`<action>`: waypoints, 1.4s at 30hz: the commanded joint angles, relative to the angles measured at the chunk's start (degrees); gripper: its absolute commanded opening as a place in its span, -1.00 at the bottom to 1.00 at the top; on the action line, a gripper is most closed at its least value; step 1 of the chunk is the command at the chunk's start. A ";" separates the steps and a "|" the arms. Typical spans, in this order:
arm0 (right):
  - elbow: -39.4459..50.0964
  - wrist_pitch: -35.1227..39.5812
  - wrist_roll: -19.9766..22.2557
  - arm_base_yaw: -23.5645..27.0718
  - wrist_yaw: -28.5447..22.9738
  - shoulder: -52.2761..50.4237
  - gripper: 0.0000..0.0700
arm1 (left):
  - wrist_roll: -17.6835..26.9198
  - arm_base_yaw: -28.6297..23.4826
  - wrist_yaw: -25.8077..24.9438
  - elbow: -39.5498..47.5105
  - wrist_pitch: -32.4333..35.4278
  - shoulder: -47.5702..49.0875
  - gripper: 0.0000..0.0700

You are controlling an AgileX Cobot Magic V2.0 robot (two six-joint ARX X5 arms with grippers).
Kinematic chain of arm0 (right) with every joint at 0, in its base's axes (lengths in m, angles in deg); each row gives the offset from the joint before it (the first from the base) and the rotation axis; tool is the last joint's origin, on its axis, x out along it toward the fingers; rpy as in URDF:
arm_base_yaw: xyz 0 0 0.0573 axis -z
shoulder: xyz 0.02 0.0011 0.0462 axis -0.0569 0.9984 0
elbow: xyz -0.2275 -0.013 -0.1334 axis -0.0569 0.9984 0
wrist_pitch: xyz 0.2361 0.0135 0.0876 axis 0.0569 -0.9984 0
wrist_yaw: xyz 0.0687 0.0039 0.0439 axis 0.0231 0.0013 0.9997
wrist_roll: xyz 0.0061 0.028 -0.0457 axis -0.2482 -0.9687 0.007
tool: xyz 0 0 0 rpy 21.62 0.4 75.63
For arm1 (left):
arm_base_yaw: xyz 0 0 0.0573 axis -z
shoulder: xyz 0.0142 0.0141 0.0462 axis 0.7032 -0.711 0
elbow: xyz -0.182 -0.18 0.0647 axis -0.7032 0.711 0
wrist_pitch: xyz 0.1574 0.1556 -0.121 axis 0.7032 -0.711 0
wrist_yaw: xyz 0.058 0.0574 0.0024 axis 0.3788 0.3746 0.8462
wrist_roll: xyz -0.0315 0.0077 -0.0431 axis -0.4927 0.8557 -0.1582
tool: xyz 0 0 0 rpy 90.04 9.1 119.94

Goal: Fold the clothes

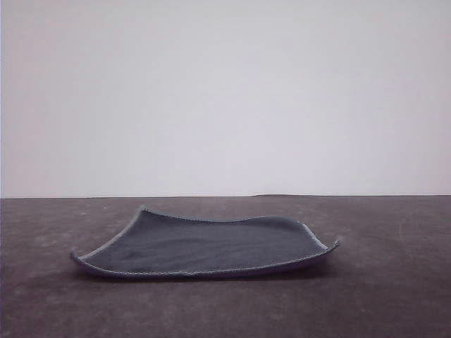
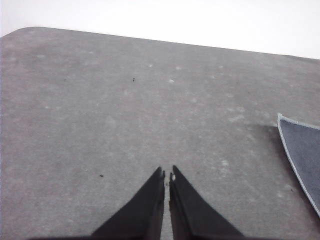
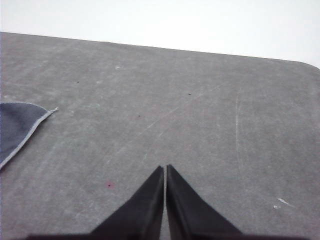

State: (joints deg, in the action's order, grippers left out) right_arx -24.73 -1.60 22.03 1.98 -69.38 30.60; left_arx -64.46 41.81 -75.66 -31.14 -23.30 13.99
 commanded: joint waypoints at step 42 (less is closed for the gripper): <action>-54.00 -10.57 -10.01 -0.11 24.54 70.96 -1.00 | -2.60 0.00 -25.53 -48.75 -5.14 -68.23 -1.00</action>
State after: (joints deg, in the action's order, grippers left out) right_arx -78.07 -11.75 11.11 1.98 -45.26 99.38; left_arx -67.59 41.81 -99.16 -78.87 -28.71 -53.02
